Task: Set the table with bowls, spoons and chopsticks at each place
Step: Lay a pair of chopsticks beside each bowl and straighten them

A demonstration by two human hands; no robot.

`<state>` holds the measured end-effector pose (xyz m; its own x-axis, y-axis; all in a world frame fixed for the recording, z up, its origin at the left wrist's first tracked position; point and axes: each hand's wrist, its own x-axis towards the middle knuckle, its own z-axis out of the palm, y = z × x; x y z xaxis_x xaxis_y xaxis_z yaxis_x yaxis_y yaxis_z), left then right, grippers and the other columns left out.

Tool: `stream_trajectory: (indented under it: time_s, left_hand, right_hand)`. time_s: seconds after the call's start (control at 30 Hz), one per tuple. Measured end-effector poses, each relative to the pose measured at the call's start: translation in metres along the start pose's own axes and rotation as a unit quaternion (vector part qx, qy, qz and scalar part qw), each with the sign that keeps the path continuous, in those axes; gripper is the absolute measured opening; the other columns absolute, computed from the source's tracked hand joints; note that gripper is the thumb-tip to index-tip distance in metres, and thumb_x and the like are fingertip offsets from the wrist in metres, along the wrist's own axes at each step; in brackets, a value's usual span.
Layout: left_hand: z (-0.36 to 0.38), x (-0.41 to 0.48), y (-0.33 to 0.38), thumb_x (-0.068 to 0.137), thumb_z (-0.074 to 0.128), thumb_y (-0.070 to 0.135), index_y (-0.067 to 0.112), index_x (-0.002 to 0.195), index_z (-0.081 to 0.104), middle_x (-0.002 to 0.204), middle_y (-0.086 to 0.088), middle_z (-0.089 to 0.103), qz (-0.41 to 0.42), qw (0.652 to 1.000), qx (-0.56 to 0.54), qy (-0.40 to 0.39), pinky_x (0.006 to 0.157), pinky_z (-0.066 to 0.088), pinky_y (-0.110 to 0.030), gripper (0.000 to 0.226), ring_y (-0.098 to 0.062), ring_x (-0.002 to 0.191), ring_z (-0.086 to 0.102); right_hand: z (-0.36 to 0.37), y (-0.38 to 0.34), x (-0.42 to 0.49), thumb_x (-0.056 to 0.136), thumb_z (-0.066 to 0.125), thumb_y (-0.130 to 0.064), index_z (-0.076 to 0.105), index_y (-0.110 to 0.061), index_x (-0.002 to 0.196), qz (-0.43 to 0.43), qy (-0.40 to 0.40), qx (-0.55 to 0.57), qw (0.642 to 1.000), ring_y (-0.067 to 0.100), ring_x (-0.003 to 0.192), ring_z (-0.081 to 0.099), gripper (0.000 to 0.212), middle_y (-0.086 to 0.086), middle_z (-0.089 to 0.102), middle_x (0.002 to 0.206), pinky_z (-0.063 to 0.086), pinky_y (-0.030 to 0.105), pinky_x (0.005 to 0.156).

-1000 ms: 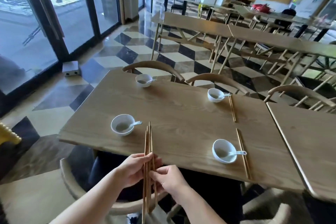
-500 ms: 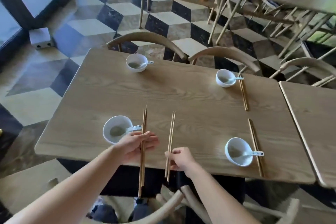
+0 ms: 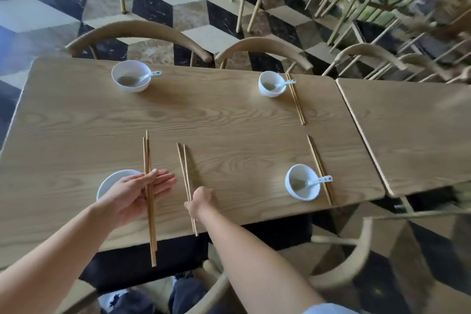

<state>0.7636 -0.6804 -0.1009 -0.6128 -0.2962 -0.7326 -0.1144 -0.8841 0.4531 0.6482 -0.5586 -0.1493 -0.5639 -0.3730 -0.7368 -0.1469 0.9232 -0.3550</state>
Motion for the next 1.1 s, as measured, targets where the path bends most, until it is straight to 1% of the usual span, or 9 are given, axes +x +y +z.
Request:
stream_trajectory:
  time_s: [0.1, 0.23, 0.3, 0.37, 0.47, 0.53, 0.63, 0.87, 1.1]
  left_hand:
    - [0.002, 0.000, 0.002, 0.102, 0.046, 0.012, -0.010, 0.115, 0.060, 0.111, -0.023, 0.073, -0.010, 1.000, -0.003, -0.005, 0.072, 0.063, -0.039, 0.029, -0.026, 0.095, 0.075]
    - [0.001, -0.005, 0.002, 0.102, 0.047, 0.011, -0.011, 0.116, 0.060, 0.109, -0.024, 0.074, -0.011, 1.000, -0.004, -0.003, 0.072, 0.063, -0.039, 0.028, -0.028, 0.095, 0.075]
    - [-0.004, -0.010, 0.001, 0.102, 0.048, 0.010, -0.011, 0.116, 0.060, 0.109, -0.023, 0.074, -0.007, 1.000, -0.005, 0.001, 0.073, 0.063, -0.039, 0.028, -0.028, 0.095, 0.075]
    - [-0.010, -0.015, 0.002, 0.102, 0.048, 0.010, -0.011, 0.116, 0.060, 0.110, -0.024, 0.073, 0.000, 1.000, -0.010, 0.009, 0.077, 0.063, -0.041, 0.028, -0.028, 0.095, 0.075]
    - [-0.019, -0.020, 0.007, 0.101, 0.049, 0.011, -0.011, 0.118, 0.060, 0.115, -0.025, 0.071, 0.006, 1.000, -0.018, 0.016, 0.079, 0.062, -0.040, 0.030, -0.028, 0.098, 0.074]
    - [-0.024, -0.023, 0.009, 0.101, 0.049, 0.011, -0.010, 0.120, 0.060, 0.115, -0.025, 0.071, 0.011, 1.000, -0.021, 0.019, 0.079, 0.063, -0.039, 0.030, -0.027, 0.098, 0.074]
    - [-0.030, -0.026, 0.012, 0.101, 0.050, 0.011, -0.010, 0.119, 0.061, 0.115, -0.025, 0.071, 0.017, 0.999, -0.028, 0.029, 0.078, 0.063, -0.039, 0.030, -0.027, 0.097, 0.075]
    - [-0.043, -0.032, 0.014, 0.100, 0.051, 0.010, -0.009, 0.117, 0.063, 0.116, -0.025, 0.071, 0.025, 0.998, -0.035, 0.038, 0.081, 0.062, -0.040, 0.028, -0.027, 0.096, 0.075]
    - [-0.049, -0.039, 0.012, 0.100, 0.051, 0.009, -0.009, 0.113, 0.063, 0.111, -0.025, 0.073, 0.037, 0.997, -0.037, 0.049, 0.086, 0.059, -0.041, 0.026, -0.026, 0.092, 0.076]
  right_hand:
    - [0.001, 0.002, -0.001, 0.092, 0.061, -0.021, 0.033, -0.019, 0.065, -0.011, -0.002, -0.045, 0.999, 0.026, 0.087, 0.041, 0.039, 0.013, 0.043, 0.097, 0.045, 0.041, 0.084]
    - [0.009, -0.001, -0.001, 0.094, 0.055, -0.015, 0.036, -0.014, 0.097, -0.044, 0.007, -0.058, 0.997, 0.025, 0.088, 0.036, 0.019, 0.011, 0.036, 0.099, 0.036, 0.037, 0.078]
    - [0.021, 0.000, 0.000, 0.096, 0.045, -0.015, 0.043, -0.014, 0.088, -0.062, 0.045, -0.030, 0.997, 0.022, 0.078, 0.043, 0.008, 0.005, 0.042, 0.091, 0.036, 0.032, 0.074]
    - [0.030, 0.001, 0.001, 0.097, 0.033, -0.017, 0.054, -0.012, 0.084, -0.088, 0.084, -0.063, 0.991, 0.017, 0.072, 0.049, 0.025, -0.001, 0.051, 0.086, 0.041, 0.028, 0.071]
    - [0.033, -0.001, 0.006, 0.099, 0.034, -0.014, 0.054, -0.001, 0.122, -0.095, 0.064, -0.098, 0.989, 0.023, 0.089, 0.042, 0.033, 0.010, 0.047, 0.101, 0.037, 0.035, 0.079]
    - [0.032, -0.005, 0.007, 0.099, 0.037, -0.011, 0.049, -0.002, 0.129, -0.081, 0.048, -0.123, 0.988, 0.028, 0.097, 0.046, 0.033, 0.019, 0.051, 0.115, 0.039, 0.040, 0.084]
    - [0.034, -0.007, 0.001, 0.097, 0.041, -0.007, 0.048, -0.003, 0.128, -0.064, 0.044, -0.110, 0.991, 0.036, 0.115, 0.054, 0.032, 0.020, 0.052, 0.128, 0.042, 0.038, 0.088]
    - [0.039, -0.016, -0.002, 0.093, 0.040, 0.001, 0.058, -0.002, 0.114, -0.068, 0.068, -0.080, 0.992, 0.032, 0.107, 0.060, 0.027, 0.016, 0.060, 0.121, 0.048, 0.033, 0.086]
    - [0.042, -0.019, -0.001, 0.096, 0.043, -0.010, 0.058, -0.007, 0.107, -0.058, 0.069, -0.047, 0.995, 0.035, 0.107, 0.059, 0.019, 0.013, 0.060, 0.110, 0.045, 0.033, 0.083]
